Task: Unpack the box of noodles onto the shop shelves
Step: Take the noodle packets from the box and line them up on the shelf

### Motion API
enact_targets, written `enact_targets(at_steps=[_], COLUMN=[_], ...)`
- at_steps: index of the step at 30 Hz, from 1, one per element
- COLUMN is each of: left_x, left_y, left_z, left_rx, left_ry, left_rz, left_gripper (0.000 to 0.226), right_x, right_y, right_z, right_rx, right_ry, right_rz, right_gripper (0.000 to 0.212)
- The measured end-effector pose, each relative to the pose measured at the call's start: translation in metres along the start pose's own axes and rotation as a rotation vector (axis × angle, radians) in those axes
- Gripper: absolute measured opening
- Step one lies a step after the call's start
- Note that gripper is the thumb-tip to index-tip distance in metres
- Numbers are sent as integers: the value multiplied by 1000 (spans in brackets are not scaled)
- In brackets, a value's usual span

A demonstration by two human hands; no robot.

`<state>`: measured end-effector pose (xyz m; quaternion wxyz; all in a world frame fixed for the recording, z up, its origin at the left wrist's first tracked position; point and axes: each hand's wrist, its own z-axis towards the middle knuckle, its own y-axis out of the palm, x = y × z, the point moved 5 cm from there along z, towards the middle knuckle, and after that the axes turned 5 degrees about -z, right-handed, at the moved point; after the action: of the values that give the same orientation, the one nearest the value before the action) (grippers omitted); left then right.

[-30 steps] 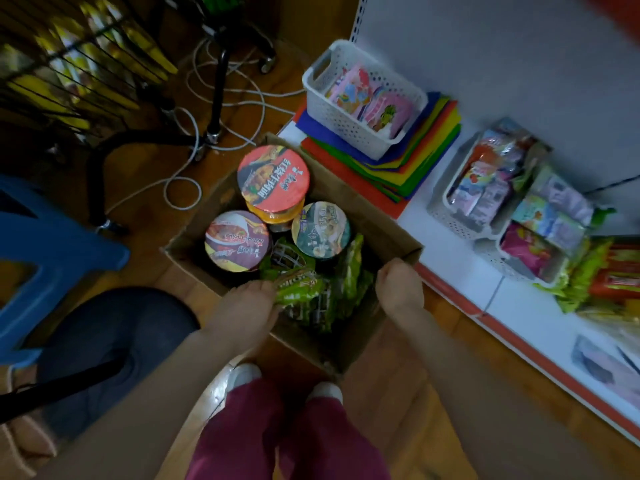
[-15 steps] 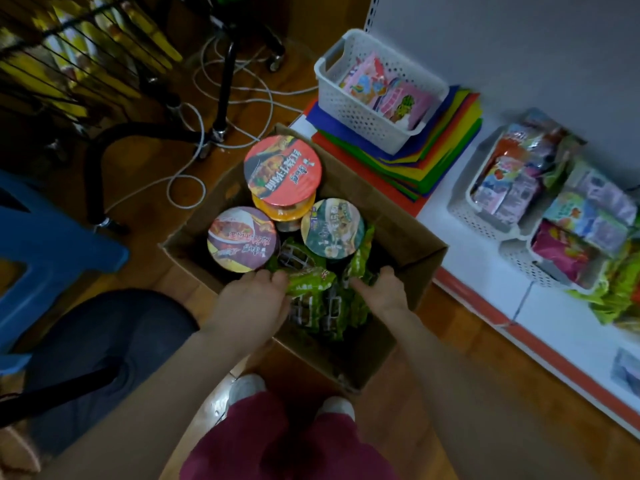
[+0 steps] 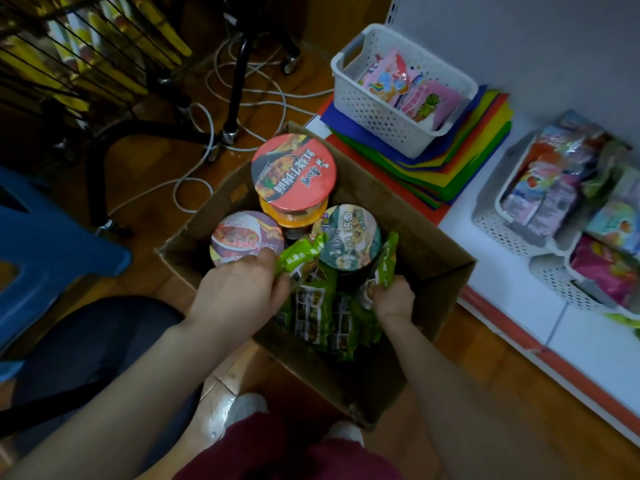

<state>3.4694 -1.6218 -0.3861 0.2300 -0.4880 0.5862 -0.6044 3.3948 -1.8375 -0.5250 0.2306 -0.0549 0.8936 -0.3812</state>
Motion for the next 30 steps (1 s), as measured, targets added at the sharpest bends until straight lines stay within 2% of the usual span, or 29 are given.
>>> enact_targets(at_steps=[5, 10, 13, 16, 20, 23, 30], left_x=[17, 47, 69, 82, 93, 104, 146], left_y=[-36, -111, -172, -241, -347, -429, -585], left_z=[-11, -35, -52, -65, -71, -69, -52], left_rx=[-57, -62, 21, 77, 208, 312, 507], left_ry=[-78, -49, 32, 26, 22, 100, 247], left_rz=[-205, -214, -241, -283, -329, -299, -198], left_gripper=[37, 43, 39, 49, 49, 47, 47], right_x=[-17, -56, -87, -127, -191, -234, -309], right_y=[-59, -152, -211, -276, -366, -433, -564], right_z=[-50, -123, -165, -214, -284, -334, -428], right_rx=[40, 83, 97, 122, 209, 320, 644], right_ry=[-134, -349, -474, -591, -705, -788, -911], right_rz=[-30, -61, -56, -57, -27, -5, -34], right_gripper=[15, 27, 30, 30, 28, 20, 22])
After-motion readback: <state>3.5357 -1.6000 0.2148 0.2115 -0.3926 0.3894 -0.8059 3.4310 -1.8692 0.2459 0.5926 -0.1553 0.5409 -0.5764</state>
